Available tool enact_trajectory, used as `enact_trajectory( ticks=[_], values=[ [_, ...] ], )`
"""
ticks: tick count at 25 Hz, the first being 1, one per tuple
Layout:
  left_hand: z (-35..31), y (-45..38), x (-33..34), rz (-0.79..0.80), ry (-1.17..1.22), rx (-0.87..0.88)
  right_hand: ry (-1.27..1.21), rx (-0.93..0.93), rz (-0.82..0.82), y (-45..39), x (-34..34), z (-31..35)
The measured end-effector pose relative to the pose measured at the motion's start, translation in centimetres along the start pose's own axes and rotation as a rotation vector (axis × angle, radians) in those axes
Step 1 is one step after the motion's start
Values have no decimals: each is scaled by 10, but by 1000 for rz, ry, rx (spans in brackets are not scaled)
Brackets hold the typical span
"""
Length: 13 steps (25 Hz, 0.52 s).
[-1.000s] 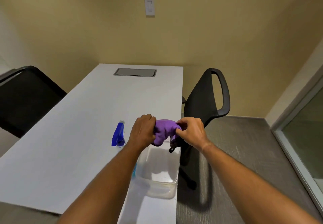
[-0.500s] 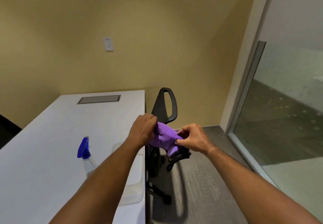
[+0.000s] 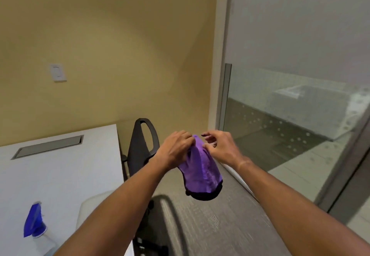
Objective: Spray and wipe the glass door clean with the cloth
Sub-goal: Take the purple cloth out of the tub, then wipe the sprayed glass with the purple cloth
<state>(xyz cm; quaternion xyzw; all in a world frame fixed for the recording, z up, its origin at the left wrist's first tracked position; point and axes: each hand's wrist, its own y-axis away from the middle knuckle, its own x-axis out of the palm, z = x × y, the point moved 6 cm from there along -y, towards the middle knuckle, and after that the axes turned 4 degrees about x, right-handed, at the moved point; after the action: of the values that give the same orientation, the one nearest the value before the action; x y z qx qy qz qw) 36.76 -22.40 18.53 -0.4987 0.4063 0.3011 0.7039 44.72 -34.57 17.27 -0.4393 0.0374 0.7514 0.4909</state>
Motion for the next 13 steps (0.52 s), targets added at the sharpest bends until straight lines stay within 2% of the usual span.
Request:
enact_trajectory(
  ticks=[3, 7, 10, 13],
  values=[
    [-21, -21, -8, -96, 57, 163, 171, -38, -32, 8, -25, 2],
    [-48, -39, -18, -223, 149, 349, 259, 28, -75, 29, -64, -7],
    [-62, -52, -22, -294, 263, 336, 331, 77, -113, 54, -90, -16],
    [-82, -63, -23, -309, 354, 337, 379, 143, -84, 78, -108, -27]
  ],
)
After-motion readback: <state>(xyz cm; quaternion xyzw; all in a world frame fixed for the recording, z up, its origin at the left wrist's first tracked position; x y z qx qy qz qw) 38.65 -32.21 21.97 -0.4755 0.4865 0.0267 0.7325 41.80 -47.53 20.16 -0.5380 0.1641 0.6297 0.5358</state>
